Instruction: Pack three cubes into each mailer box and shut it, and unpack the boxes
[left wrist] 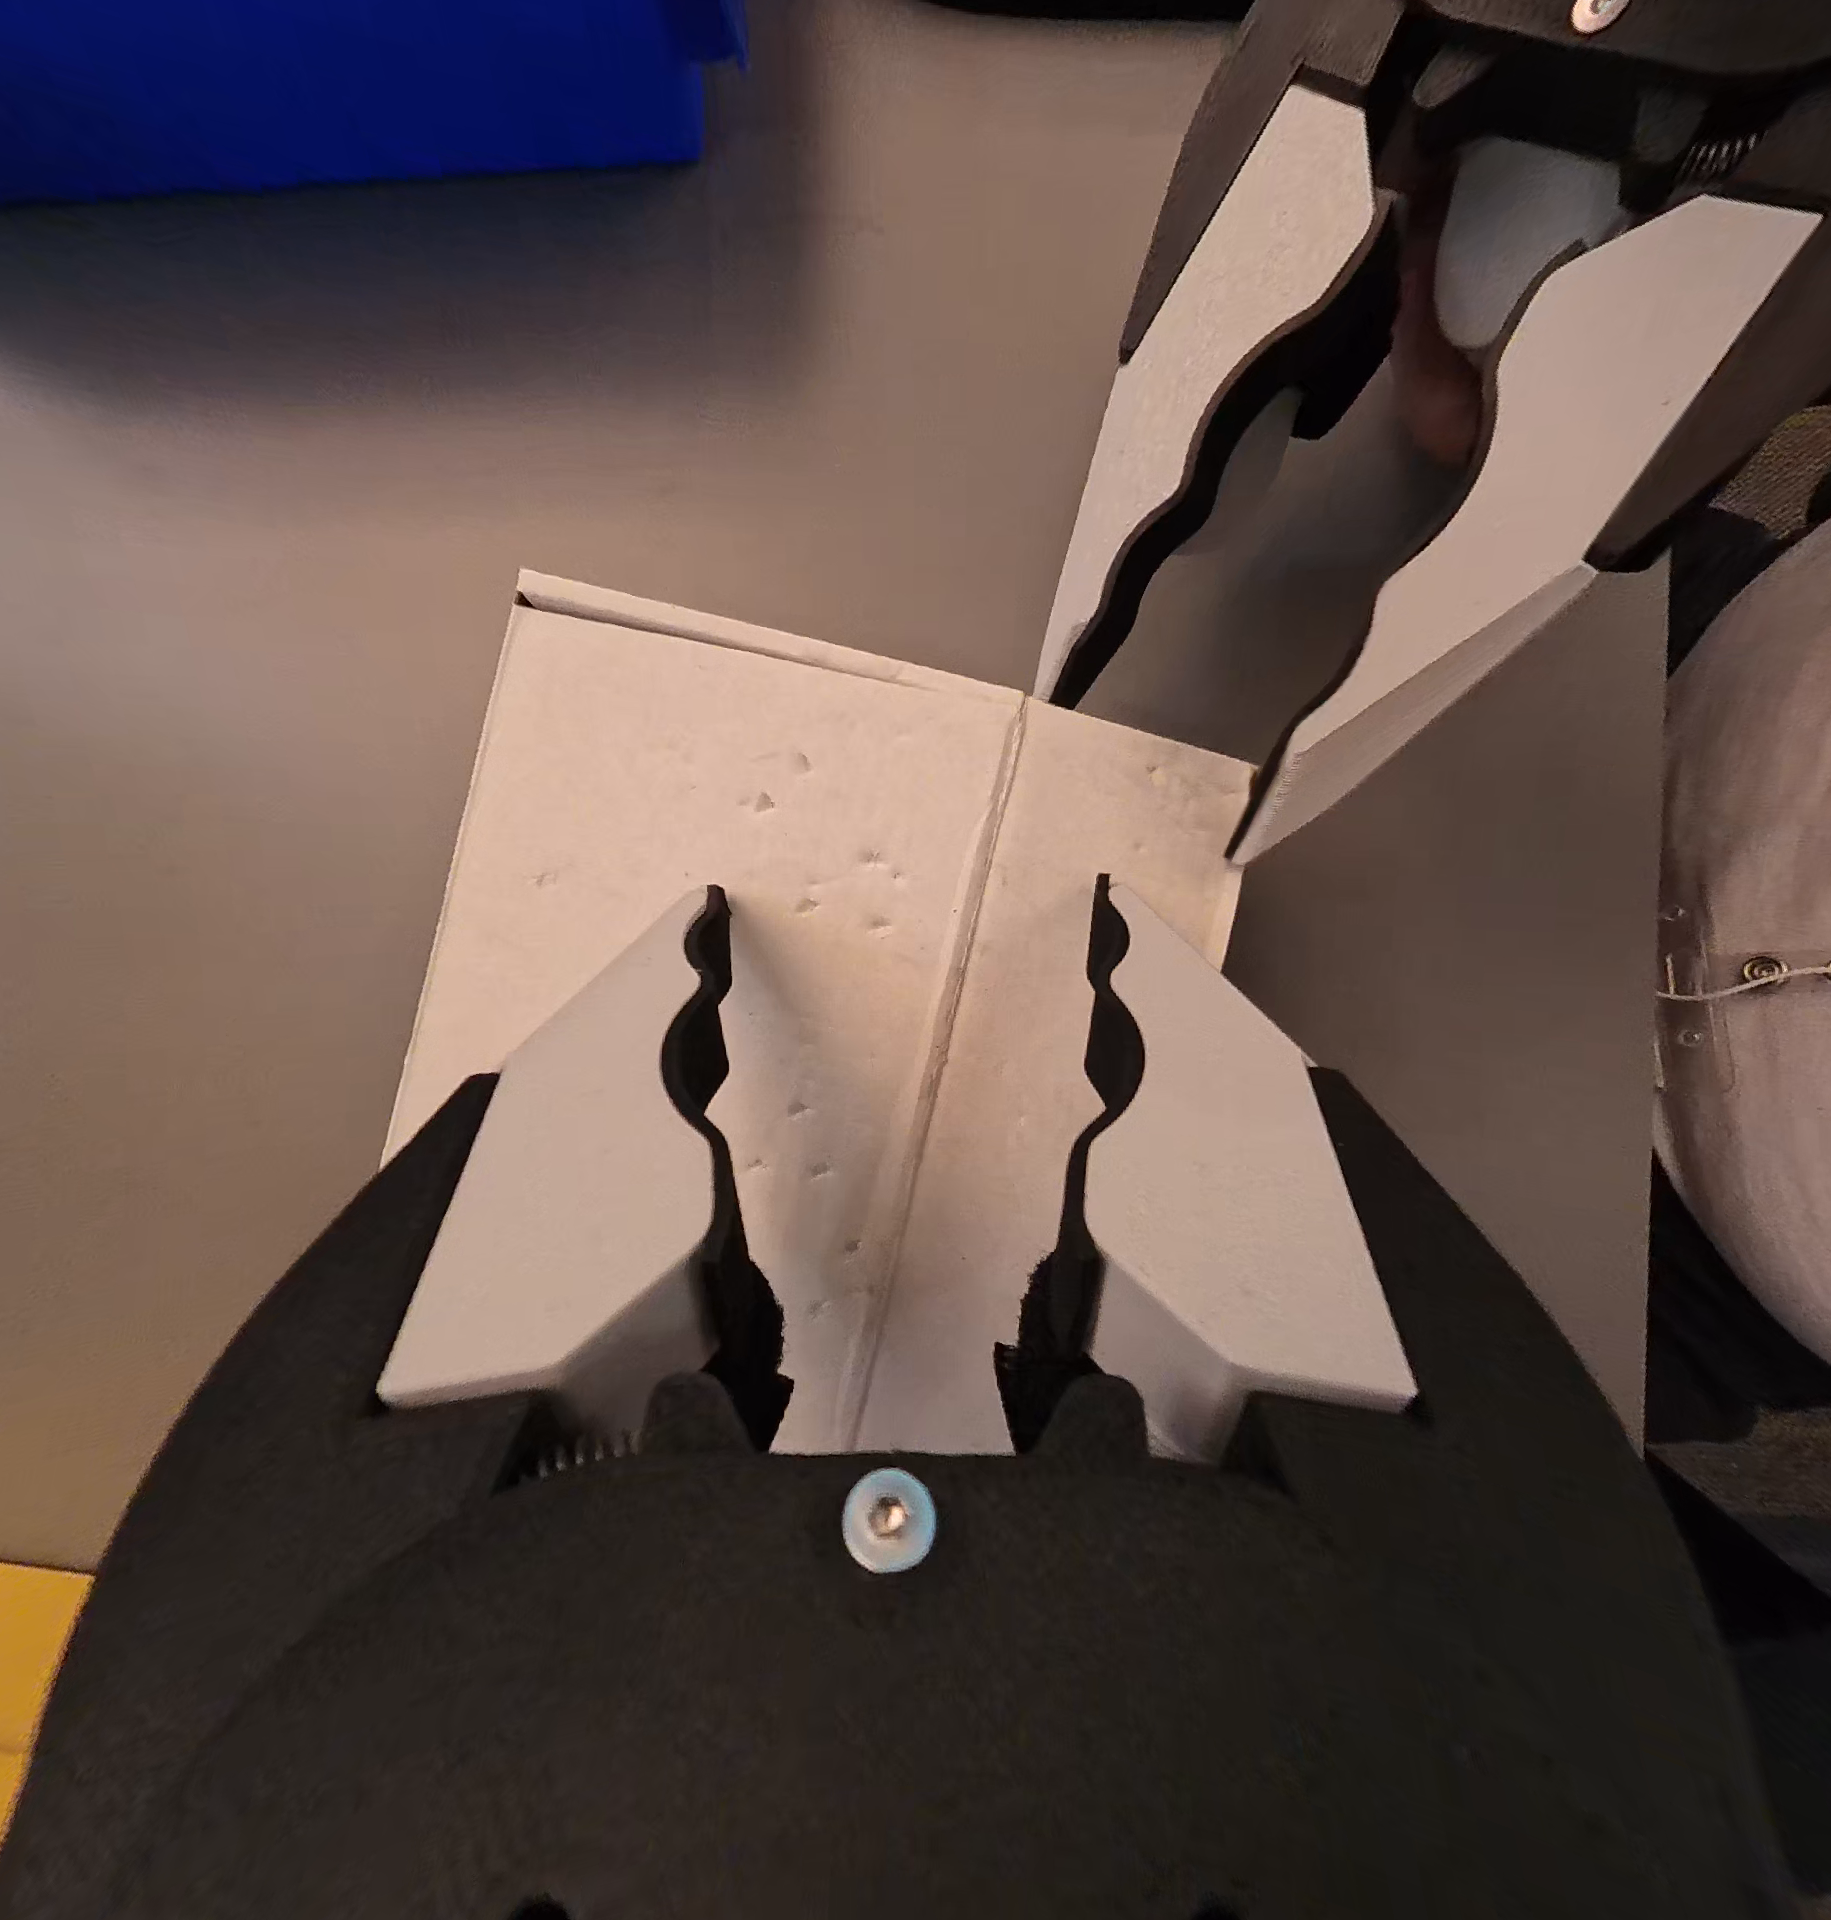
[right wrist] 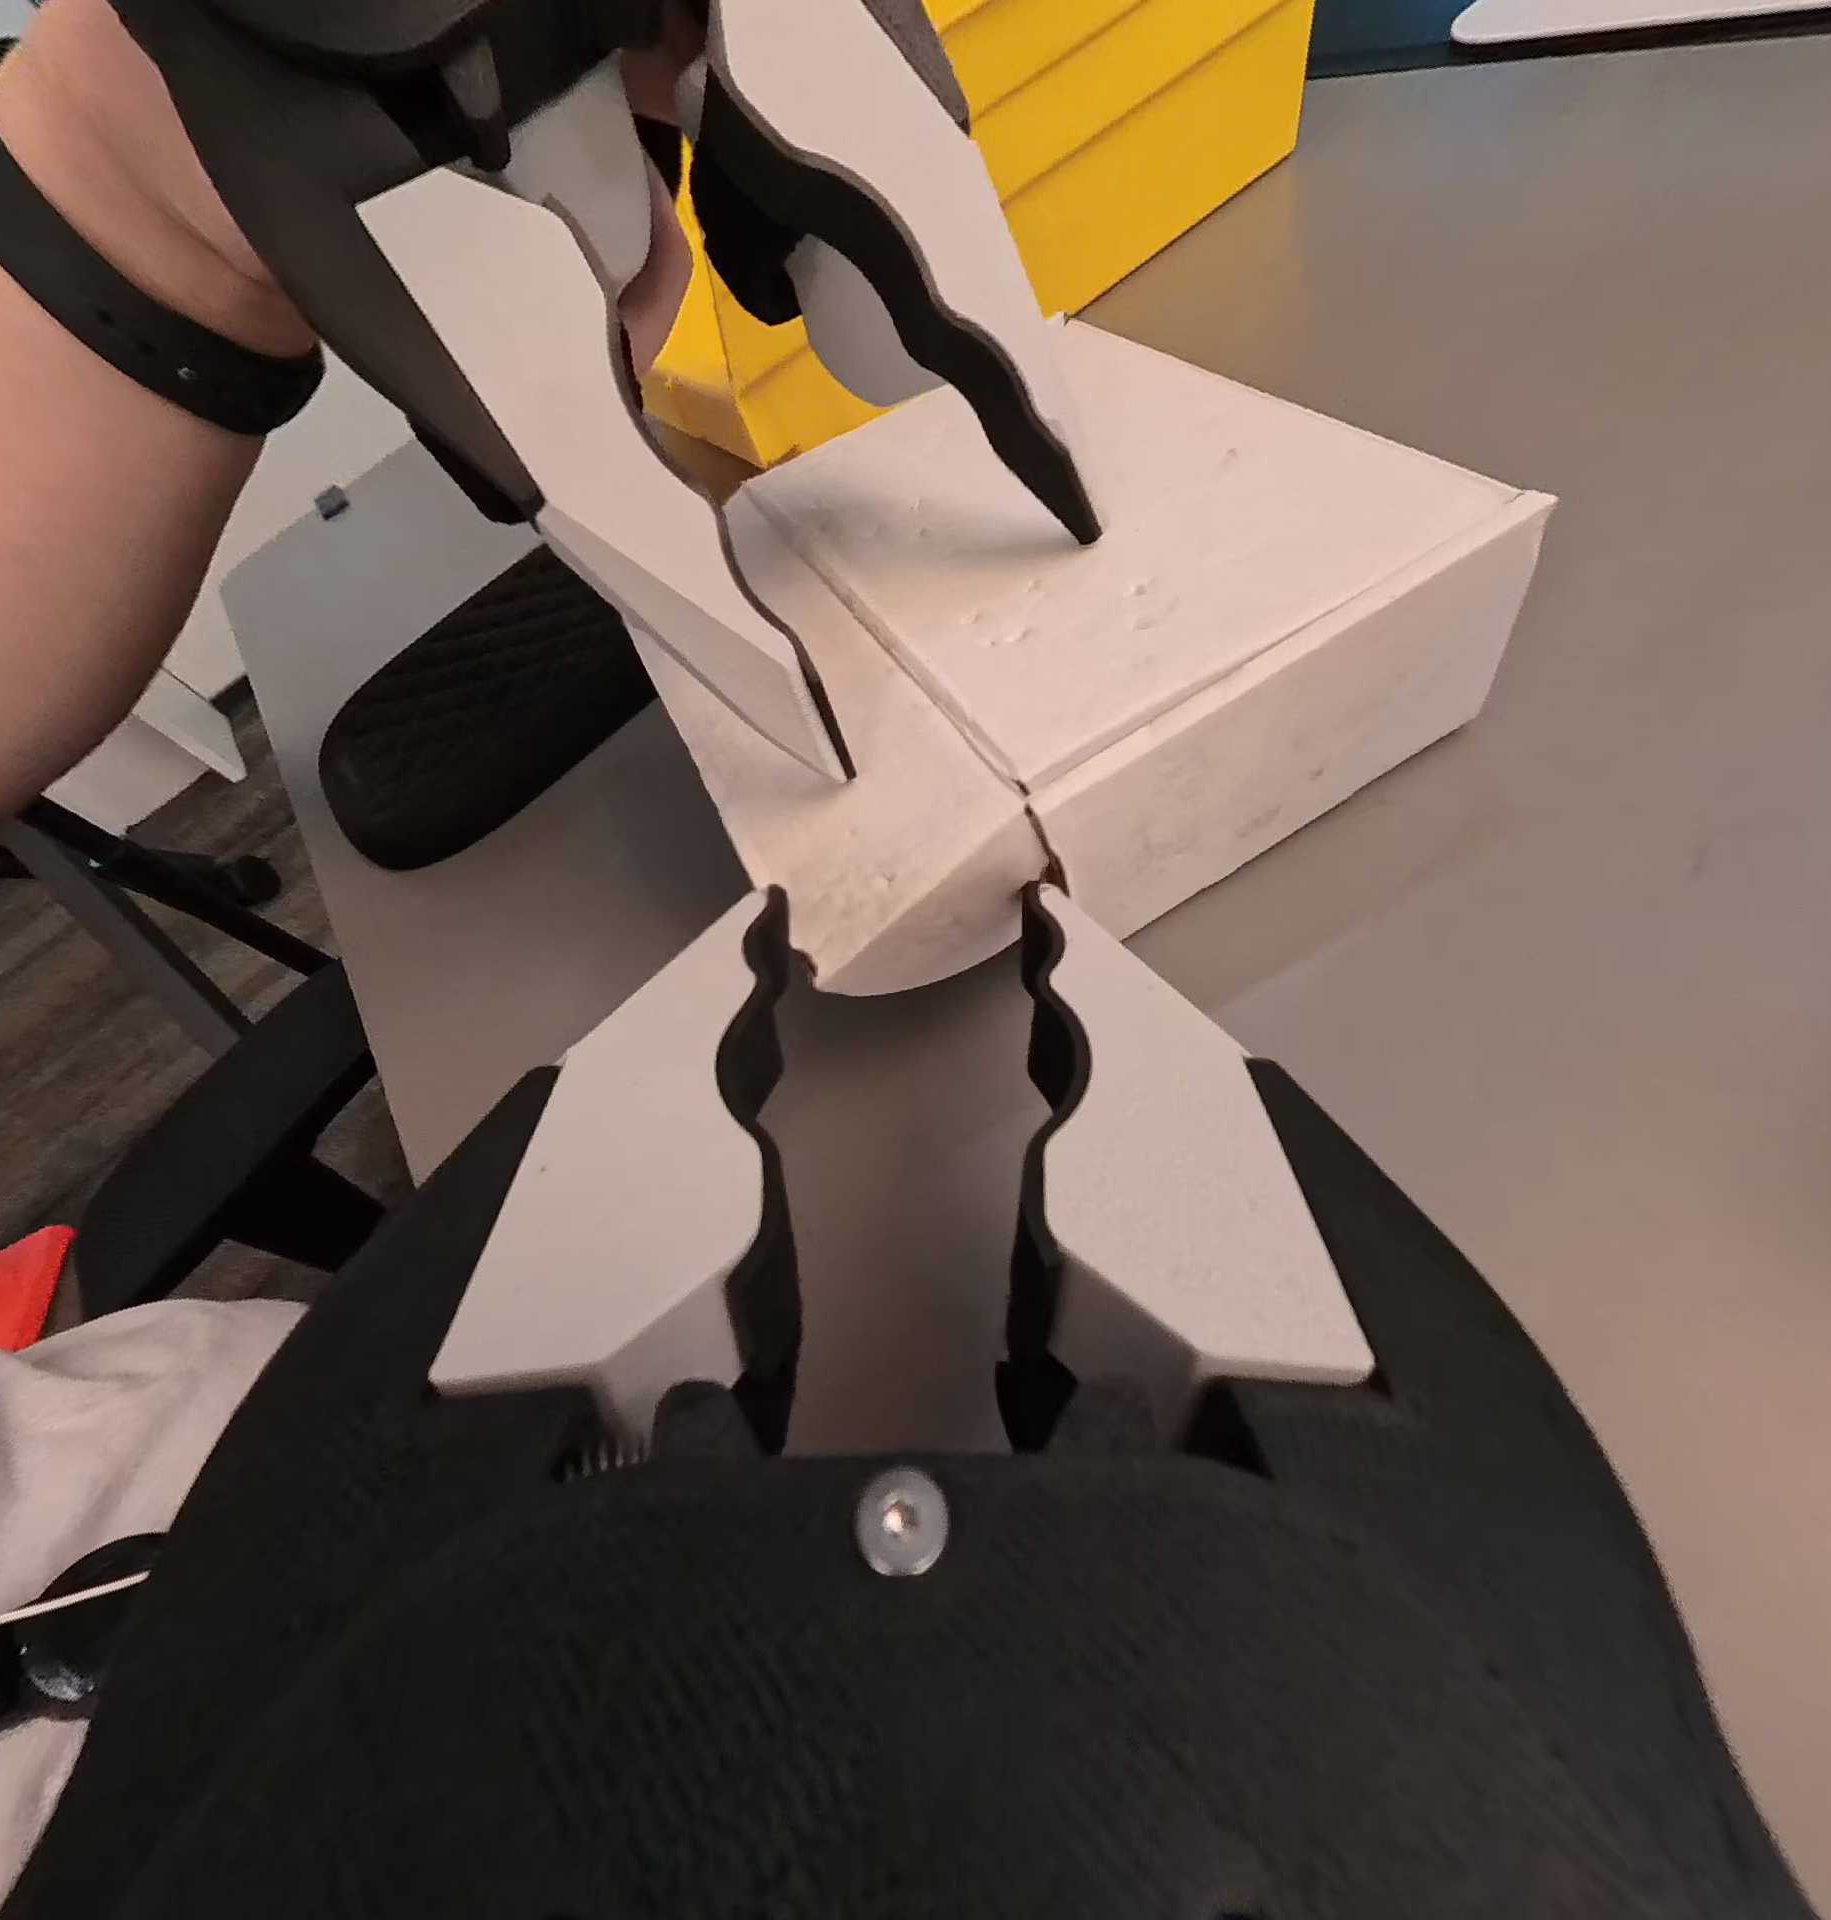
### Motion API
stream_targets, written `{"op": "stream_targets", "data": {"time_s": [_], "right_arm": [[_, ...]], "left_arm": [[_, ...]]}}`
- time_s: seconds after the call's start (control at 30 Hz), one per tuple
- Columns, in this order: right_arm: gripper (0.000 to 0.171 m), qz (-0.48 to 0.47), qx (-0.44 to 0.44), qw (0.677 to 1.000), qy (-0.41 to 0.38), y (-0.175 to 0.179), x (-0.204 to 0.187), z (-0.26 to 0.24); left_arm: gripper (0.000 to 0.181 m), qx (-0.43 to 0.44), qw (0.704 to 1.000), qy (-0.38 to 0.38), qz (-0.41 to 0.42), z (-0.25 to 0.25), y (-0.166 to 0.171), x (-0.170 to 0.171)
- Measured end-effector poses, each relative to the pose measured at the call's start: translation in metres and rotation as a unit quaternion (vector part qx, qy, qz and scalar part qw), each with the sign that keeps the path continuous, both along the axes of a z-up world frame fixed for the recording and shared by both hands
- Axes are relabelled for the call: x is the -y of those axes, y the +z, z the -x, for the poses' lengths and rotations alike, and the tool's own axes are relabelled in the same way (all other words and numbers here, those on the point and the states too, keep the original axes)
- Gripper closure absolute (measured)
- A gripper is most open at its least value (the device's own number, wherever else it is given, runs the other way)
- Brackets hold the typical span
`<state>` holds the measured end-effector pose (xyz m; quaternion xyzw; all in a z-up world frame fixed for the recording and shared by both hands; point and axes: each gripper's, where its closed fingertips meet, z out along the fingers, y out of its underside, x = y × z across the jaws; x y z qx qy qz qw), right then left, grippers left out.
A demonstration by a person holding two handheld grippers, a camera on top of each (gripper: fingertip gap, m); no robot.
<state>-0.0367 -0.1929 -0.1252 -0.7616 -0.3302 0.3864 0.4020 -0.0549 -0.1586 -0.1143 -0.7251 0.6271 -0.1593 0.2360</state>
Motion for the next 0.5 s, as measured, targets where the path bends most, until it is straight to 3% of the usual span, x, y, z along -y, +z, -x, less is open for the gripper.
{"op": "stream_targets", "data": {"time_s": [0.5], "right_arm": [[0.127,0.003,0.025,1.000,0.006,-0.008,-0.003,-0.002]], "left_arm": [[0.118,-0.002,1.000,0.002,-0.021,0.001,-0.002,-0.002]]}}
